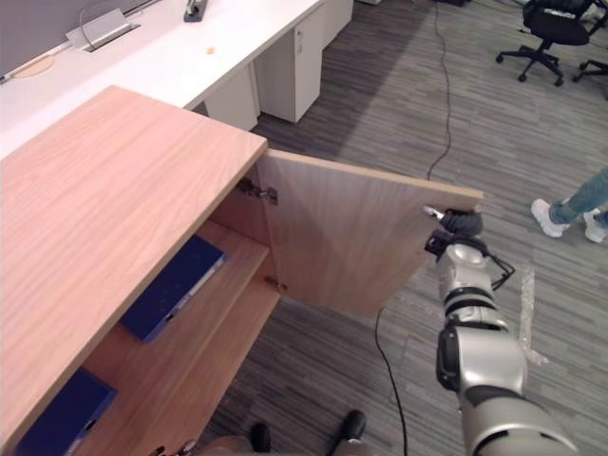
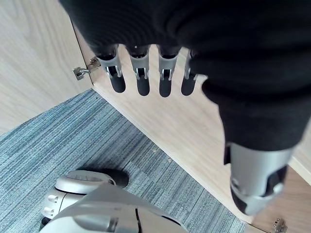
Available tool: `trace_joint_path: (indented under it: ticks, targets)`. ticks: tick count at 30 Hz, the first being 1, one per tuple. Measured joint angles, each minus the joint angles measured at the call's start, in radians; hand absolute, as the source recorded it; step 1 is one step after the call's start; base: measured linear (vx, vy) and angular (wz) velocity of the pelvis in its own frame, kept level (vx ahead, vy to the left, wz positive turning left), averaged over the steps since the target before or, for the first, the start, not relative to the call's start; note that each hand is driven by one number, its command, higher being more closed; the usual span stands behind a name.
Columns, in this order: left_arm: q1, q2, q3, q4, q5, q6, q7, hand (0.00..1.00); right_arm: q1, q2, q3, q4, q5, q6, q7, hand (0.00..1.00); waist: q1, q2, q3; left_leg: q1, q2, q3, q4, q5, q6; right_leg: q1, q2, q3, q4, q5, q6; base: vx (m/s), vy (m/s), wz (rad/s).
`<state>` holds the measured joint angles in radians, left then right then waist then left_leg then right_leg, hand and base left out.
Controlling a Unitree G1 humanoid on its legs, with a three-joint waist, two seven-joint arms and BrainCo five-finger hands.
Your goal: Walk over to the cabinet, pick up the folder, carry it to the office cabinet, place the folder inside the office cabinet, then close the office cabinet door
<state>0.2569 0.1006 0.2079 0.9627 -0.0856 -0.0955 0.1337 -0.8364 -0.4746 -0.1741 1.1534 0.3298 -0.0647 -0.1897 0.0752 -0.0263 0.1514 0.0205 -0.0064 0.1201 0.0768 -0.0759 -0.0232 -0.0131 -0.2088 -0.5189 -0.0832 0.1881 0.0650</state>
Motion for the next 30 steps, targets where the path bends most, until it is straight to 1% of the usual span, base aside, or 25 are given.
trace_joint_path:
  ticks: [5, 7, 9, 10, 11, 13, 14, 16, 17, 18, 19, 20, 21, 22, 23, 24, 25, 26, 27, 28, 29, 30]
  targets:
    - [0.000, 0.005, -0.025, 0.000, 0.007, 0.000, -0.008, 0.00, -0.017, -0.014, 0.022, 0.022, -0.037, 0.003, 0.022, 0.00, 0.001, 0.013, 0.012, -0.004, 0.001, -0.004, 0.007, 0.000, 0.000, 0.001, 0.002, 0.000, 0.000, -0.002, -0.002, -0.05, 0.016, 0.01]
    - [-0.002, 0.006, -0.033, -0.001, 0.011, 0.000, -0.010, 0.00, -0.017, -0.015, 0.048, 0.023, -0.038, 0.005, 0.027, 0.00, 0.000, 0.018, 0.016, -0.004, 0.004, -0.004, 0.008, 0.000, 0.000, 0.000, 0.005, 0.001, 0.000, -0.004, -0.005, -0.05, 0.015, -0.03]
    - [-0.004, 0.010, -0.045, -0.002, 0.011, 0.000, -0.011, 0.00, -0.015, -0.023, 0.116, 0.019, -0.039, 0.006, 0.031, 0.00, -0.001, 0.021, 0.018, -0.004, 0.011, -0.003, 0.008, -0.001, -0.001, 0.000, 0.011, 0.002, 0.000, -0.006, -0.008, -0.04, 0.003, -0.06]
    - [-0.004, 0.014, -0.049, -0.002, 0.011, 0.000, -0.011, 0.00, -0.006, -0.034, 0.180, 0.004, -0.038, 0.011, 0.032, 0.00, -0.002, 0.020, 0.019, -0.004, 0.016, 0.000, 0.008, -0.002, -0.003, -0.003, 0.017, 0.006, 0.000, -0.006, -0.009, -0.02, -0.004, -0.08]
    - [-0.004, 0.015, -0.049, -0.002, 0.011, 0.000, -0.012, 0.00, 0.000, -0.038, 0.198, -0.009, -0.038, 0.014, 0.032, 0.00, -0.003, 0.020, 0.019, -0.004, 0.018, 0.002, 0.008, -0.002, -0.004, -0.004, 0.019, 0.007, 0.000, -0.007, -0.009, -0.03, -0.016, -0.16]
    - [-0.002, 0.022, -0.043, -0.002, 0.011, 0.001, -0.018, 0.00, 0.101, -0.090, 0.379, -0.179, -0.038, 0.030, 0.041, 0.00, -0.012, 0.020, 0.019, -0.002, 0.046, 0.023, 0.011, -0.011, -0.016, -0.013, 0.041, 0.027, 0.000, -0.011, -0.015, -0.02, -0.040, -0.30]
    - [-0.001, 0.022, -0.040, -0.002, 0.011, 0.001, -0.020, 0.00, 0.123, -0.099, 0.418, -0.220, -0.037, 0.034, 0.047, 0.00, -0.014, 0.020, 0.018, -0.002, 0.052, 0.034, 0.014, -0.015, -0.021, -0.018, 0.048, 0.036, 0.000, -0.012, -0.016, -0.01, -0.051, -0.47]
    - [-0.001, 0.022, -0.020, -0.003, 0.012, 0.001, -0.029, 0.00, 0.206, -0.154, 0.586, -0.374, -0.032, 0.040, 0.086, 0.00, -0.040, 0.020, 0.017, 0.003, 0.081, 0.064, 0.018, -0.026, -0.034, -0.027, 0.073, 0.062, -0.001, -0.017, -0.022, 0.00, -0.050, -0.46]
    - [-0.003, 0.022, -0.017, -0.005, 0.012, 0.001, -0.031, 0.00, 0.229, -0.177, 0.630, -0.410, -0.026, 0.044, 0.106, 0.00, -0.047, 0.020, 0.017, 0.006, 0.089, 0.068, 0.019, -0.029, -0.039, -0.027, 0.080, 0.064, -0.001, -0.019, -0.025, 0.02, -0.067, -0.33]
    - [-0.004, 0.020, -0.014, -0.015, 0.019, 0.000, -0.034, 0.00, 0.267, -0.234, 0.738, -0.483, -0.004, 0.047, 0.136, 0.00, -0.055, 0.021, 0.016, 0.008, 0.105, 0.077, 0.023, -0.034, -0.046, -0.027, 0.097, 0.072, -0.001, -0.024, -0.033, 0.02, -0.083, -0.30]
    - [-0.007, 0.017, -0.014, -0.026, 0.029, 0.000, -0.042, 0.00, 0.292, -0.300, 0.847, -0.559, 0.006, 0.062, 0.188, 0.00, -0.057, 0.021, 0.014, 0.009, 0.122, 0.087, 0.035, -0.041, -0.057, -0.027, 0.114, 0.080, -0.001, -0.028, -0.040, 0.02, -0.089, -0.28]
    - [-0.008, 0.015, -0.014, -0.032, 0.035, 0.000, -0.046, 0.00, 0.300, -0.334, 0.902, -0.594, 0.006, 0.070, 0.224, 0.00, -0.057, 0.021, 0.012, 0.009, 0.130, 0.087, 0.038, -0.043, -0.060, -0.027, 0.122, 0.081, -0.001, -0.031, -0.043, 0.03, -0.096, -0.21]
    - [-0.012, 0.011, -0.014, -0.043, 0.045, 0.000, -0.055, 0.00, 0.319, -0.397, 1.005, -0.671, 0.004, 0.084, 0.301, 0.00, -0.057, 0.021, 0.005, 0.009, 0.142, 0.086, 0.042, -0.046, -0.066, -0.027, 0.138, 0.081, -0.001, -0.038, -0.053, 0.03, -0.099, -0.09]
    - [-0.013, 0.003, -0.015, -0.062, 0.051, 0.000, -0.064, 0.00, 0.332, -0.441, 1.098, -0.750, 0.003, 0.089, 0.388, 0.00, -0.054, 0.021, -0.004, 0.006, 0.156, 0.082, 0.046, -0.045, -0.069, -0.027, 0.153, 0.080, -0.002, -0.043, -0.060, 0.02, -0.099, -0.04]
    - [-0.013, -0.001, -0.017, -0.073, 0.053, 0.000, -0.069, 0.00, 0.334, -0.448, 1.135, -0.793, 0.003, 0.090, 0.432, 0.00, -0.052, 0.021, -0.007, 0.004, 0.162, 0.078, 0.048, -0.045, -0.071, -0.027, 0.159, 0.080, -0.002, -0.046, -0.065, 0.02, -0.119, 0.02]
    - [-0.016, -0.002, -0.020, -0.094, 0.062, 0.000, -0.085, 0.00, 0.340, -0.444, 1.192, -0.857, -0.001, 0.097, 0.537, 0.00, -0.043, 0.023, -0.017, 0.001, 0.173, 0.067, 0.048, -0.043, -0.075, -0.027, 0.170, 0.078, -0.002, -0.052, -0.074, 0.01, -0.108, 0.08]
    - [-0.021, -0.002, -0.025, -0.105, 0.069, 0.000, -0.090, 0.00, 0.348, -0.435, 1.221, -0.879, -0.001, 0.095, 0.593, 0.00, -0.034, 0.025, -0.022, -0.002, 0.176, 0.059, 0.048, -0.040, -0.079, -0.027, 0.174, 0.073, -0.002, -0.055, -0.078, 0.00, -0.127, 0.22]
    - [-0.028, -0.008, -0.032, -0.129, 0.077, 0.000, -0.100, 0.00, 0.365, -0.377, 1.261, -0.892, -0.006, 0.087, 0.674, 0.00, -0.022, 0.031, -0.031, -0.007, 0.184, 0.044, 0.045, -0.031, -0.092, -0.027, 0.180, 0.059, -0.002, -0.058, -0.082, -0.01, -0.092, 0.34]
    - [-0.038, -0.018, -0.036, -0.143, 0.082, 0.000, -0.109, 0.00, 0.385, -0.293, 1.297, -0.891, -0.039, 0.087, 0.734, 0.00, -0.006, 0.038, -0.037, -0.011, 0.185, 0.030, 0.036, -0.023, -0.094, -0.027, 0.183, 0.054, -0.003, -0.060, -0.085, -0.02, -0.075, 0.32]
    - [-0.043, -0.022, -0.040, -0.149, 0.087, 0.001, -0.113, 0.00, 0.399, -0.248, 1.309, -0.888, -0.046, 0.086, 0.754, 0.00, 0.000, 0.042, -0.040, -0.013, 0.185, 0.026, 0.033, -0.019, -0.095, -0.028, 0.183, 0.051, -0.003, -0.061, -0.086, -0.06, -0.042, 0.33]
    - [-0.041, -0.026, -0.050, -0.168, 0.092, 0.005, -0.126, 0.00, 0.425, -0.136, 1.339, -0.873, -0.075, 0.081, 0.796, 0.00, 0.023, 0.054, -0.047, -0.026, 0.181, 0.010, 0.030, -0.010, -0.097, -0.033, 0.178, 0.035, -0.005, -0.061, -0.086, -0.07, -0.012, 0.27]
    - [-0.039, -0.025, -0.050, -0.174, 0.093, 0.007, -0.128, 0.00, 0.430, -0.113, 1.343, -0.866, -0.081, 0.080, 0.805, 0.00, 0.025, 0.056, -0.049, -0.030, 0.179, 0.003, 0.030, -0.007, -0.095, -0.033, 0.176, 0.028, -0.005, -0.061, -0.086, -0.07, 0.001, 0.29]
